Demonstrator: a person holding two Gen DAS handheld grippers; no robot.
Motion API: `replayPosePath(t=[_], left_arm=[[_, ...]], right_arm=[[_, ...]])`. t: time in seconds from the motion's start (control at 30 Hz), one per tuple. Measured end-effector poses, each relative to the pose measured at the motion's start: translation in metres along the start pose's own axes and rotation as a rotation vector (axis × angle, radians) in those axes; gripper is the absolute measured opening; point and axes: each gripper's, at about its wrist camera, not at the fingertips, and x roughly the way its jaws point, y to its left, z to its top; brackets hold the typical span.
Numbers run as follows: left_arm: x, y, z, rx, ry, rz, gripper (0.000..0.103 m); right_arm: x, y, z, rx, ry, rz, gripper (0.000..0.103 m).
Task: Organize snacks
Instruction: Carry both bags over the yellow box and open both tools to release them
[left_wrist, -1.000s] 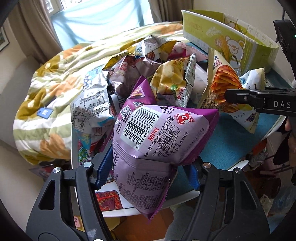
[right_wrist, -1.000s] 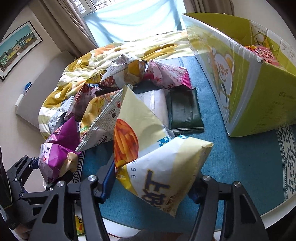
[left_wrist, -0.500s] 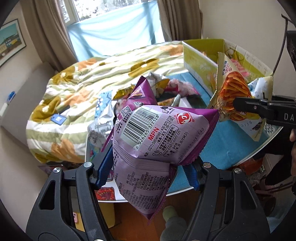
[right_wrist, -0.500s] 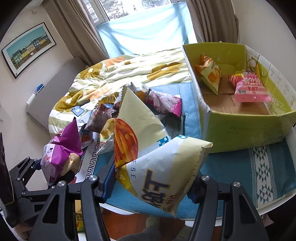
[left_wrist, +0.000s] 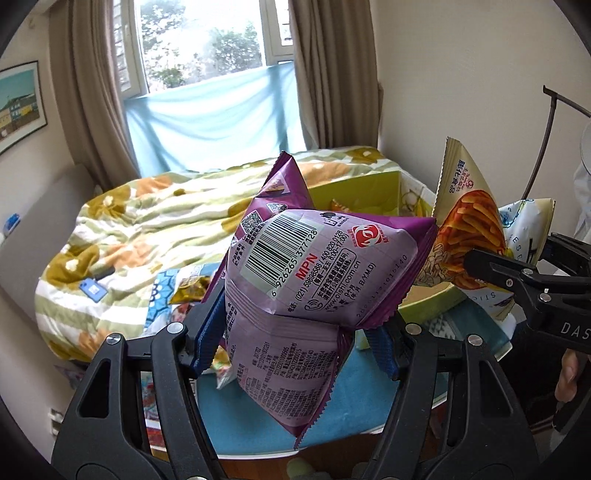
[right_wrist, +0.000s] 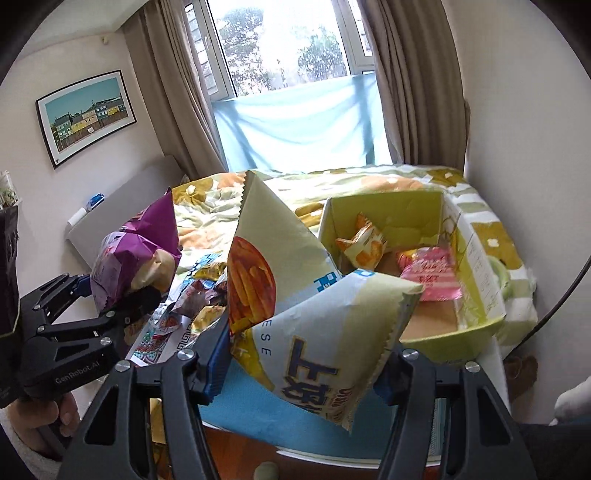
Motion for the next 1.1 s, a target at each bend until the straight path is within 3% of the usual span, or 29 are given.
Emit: replayPosePath(t=[0.33,0.6,0.67,0.7,0.73,0.9,1.1], left_arm=[[0.071,-0.056,0.063,0.047,0.043,-0.153,0.064],[0.152,-0.094,0.078,0.093,0.191,-0.226,0.066],[0.169,-0.096,0.075,0.111,0.233,-0.242,0.08],[0.171,-0.097,0.072,0.116,0.233,-0.237,0.096],[0.173,-0.097,0.072,0.123,0.225,-0.219,0.102],[0.175,-0.089,0.066,0.139,0.236,-0.238,0.102],[0.169,-0.064,0.057,0.131,0.244,-0.209,0.102]], right_arm=[[-0.004,-0.073,0.026,0.163,-0.017,-0.154,0.058],[0.001,-0.105,0.041,0.279,0.007,-0.241,0.058],[0.004,-0.111,0.044,0.301,0.01,-0.263,0.058],[0.005,-0.114,0.045,0.311,0.012,-0.269,0.058],[0.007,-0.115,0.046,0.32,0.013,-0.273,0.058],[0.02,-0.122,0.051,0.331,0.039,-0.286,0.058],[0.038,-0.125,0.052,0.334,0.075,-0.278,0.058]])
